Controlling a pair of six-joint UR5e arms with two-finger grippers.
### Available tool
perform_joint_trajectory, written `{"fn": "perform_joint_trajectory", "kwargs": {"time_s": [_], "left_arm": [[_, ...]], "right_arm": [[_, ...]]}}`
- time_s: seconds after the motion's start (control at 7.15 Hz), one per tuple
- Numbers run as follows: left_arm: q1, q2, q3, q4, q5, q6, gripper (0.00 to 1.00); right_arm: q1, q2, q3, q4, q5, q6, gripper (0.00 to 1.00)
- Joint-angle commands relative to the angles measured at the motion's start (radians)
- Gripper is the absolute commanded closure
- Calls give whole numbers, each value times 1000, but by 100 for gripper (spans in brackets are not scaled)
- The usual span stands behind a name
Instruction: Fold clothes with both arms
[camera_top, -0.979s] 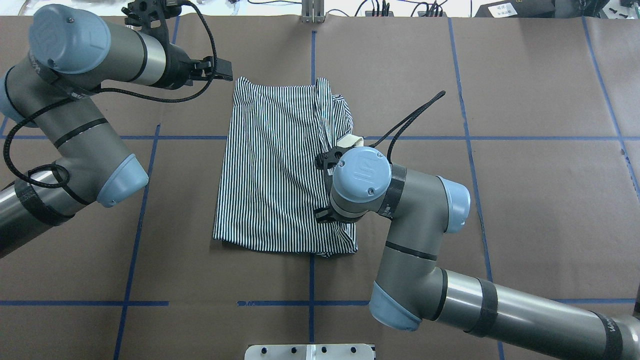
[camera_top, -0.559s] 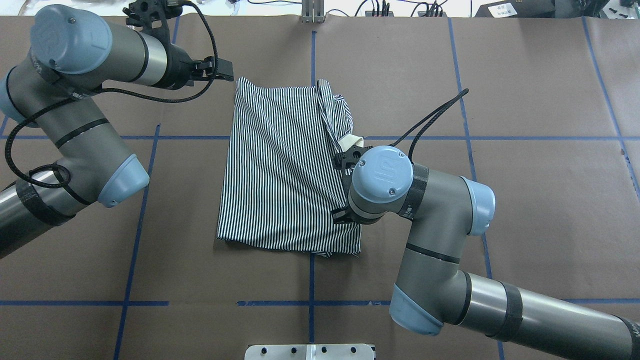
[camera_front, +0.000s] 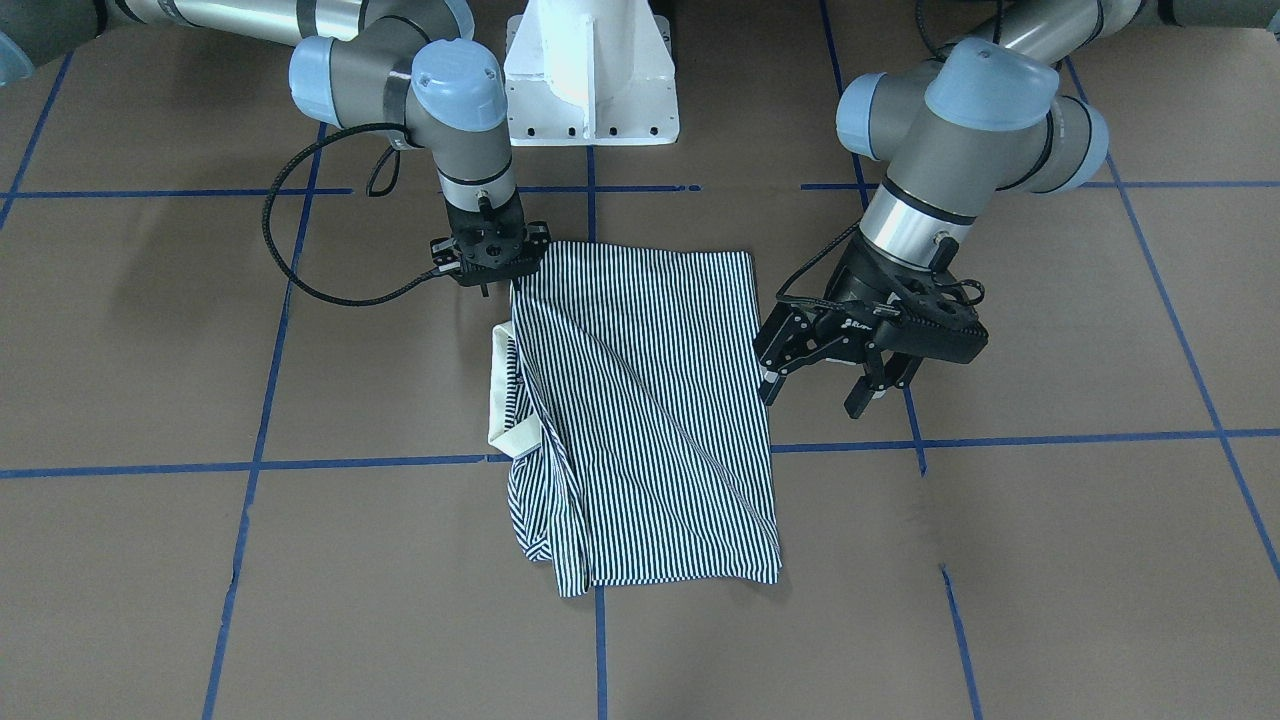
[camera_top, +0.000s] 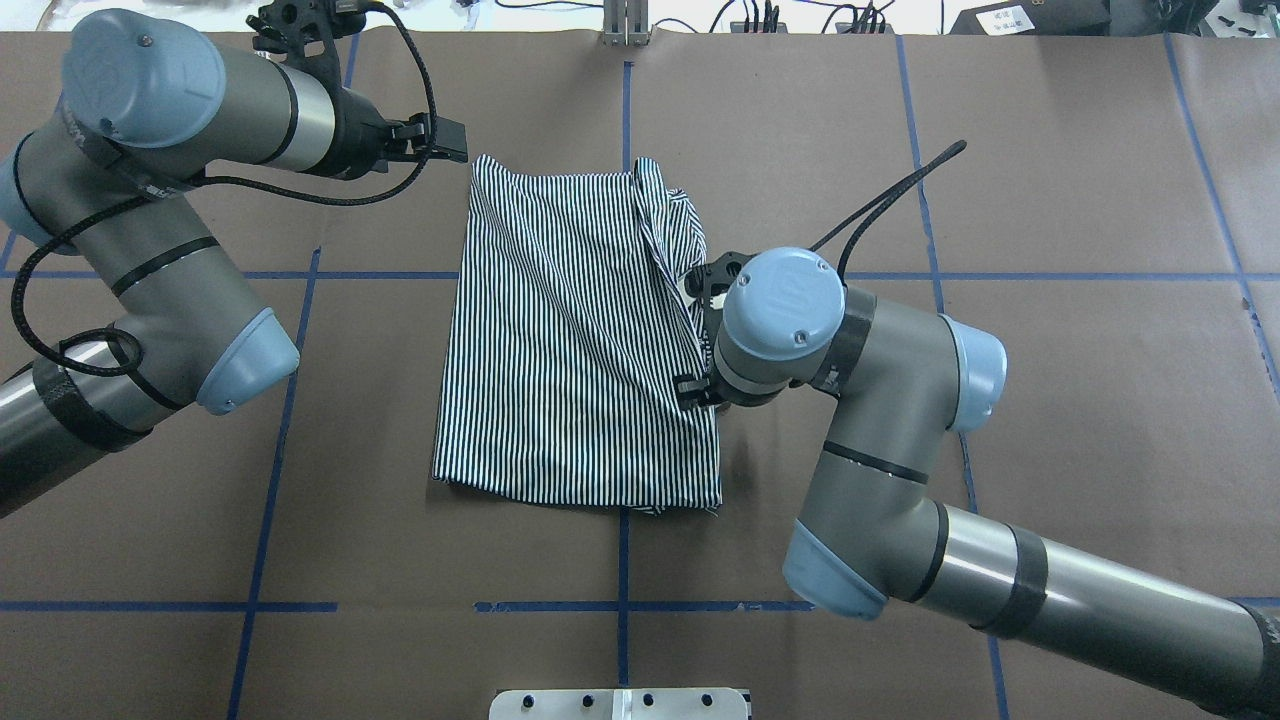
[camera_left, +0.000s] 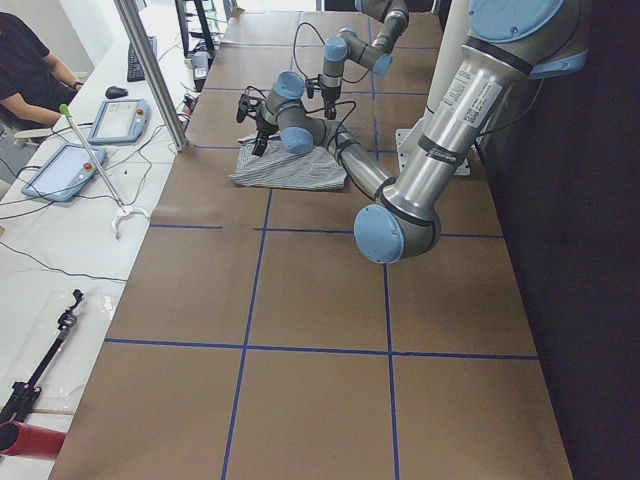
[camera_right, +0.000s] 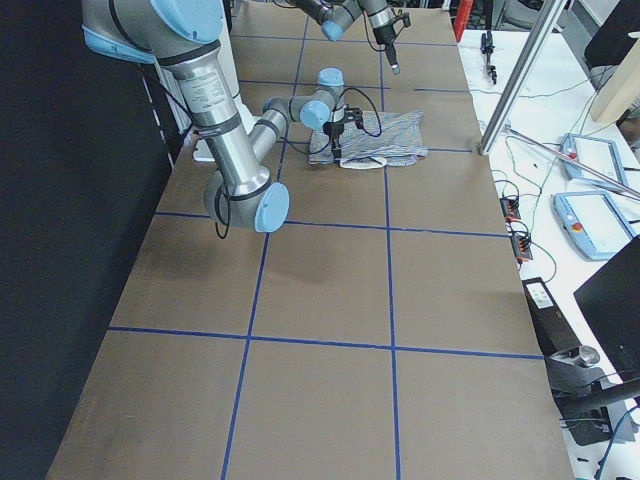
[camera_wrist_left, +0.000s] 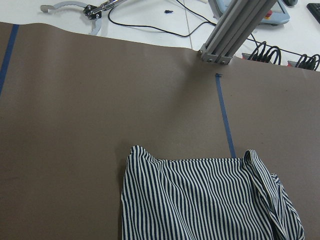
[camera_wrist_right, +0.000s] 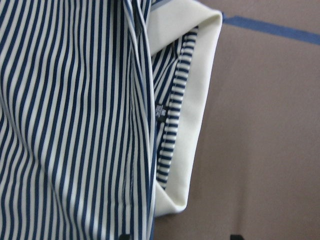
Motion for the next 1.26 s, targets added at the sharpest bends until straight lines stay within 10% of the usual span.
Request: {"fn": "perform_joint_trajectory", "kwargs": {"time_s": [0.0,0.56,1.12], "left_arm": [[-3,0,-1,0,-2,4,0],[-83,7,3,5,-133,16,0],[-92,4,19,3,-132,44,0]], "right_arm": [[83,181,-233,6,1,-55,0],[118,354,-573,141,0,-65,0],[123,337,-585,129,-3,-98,0]]}}
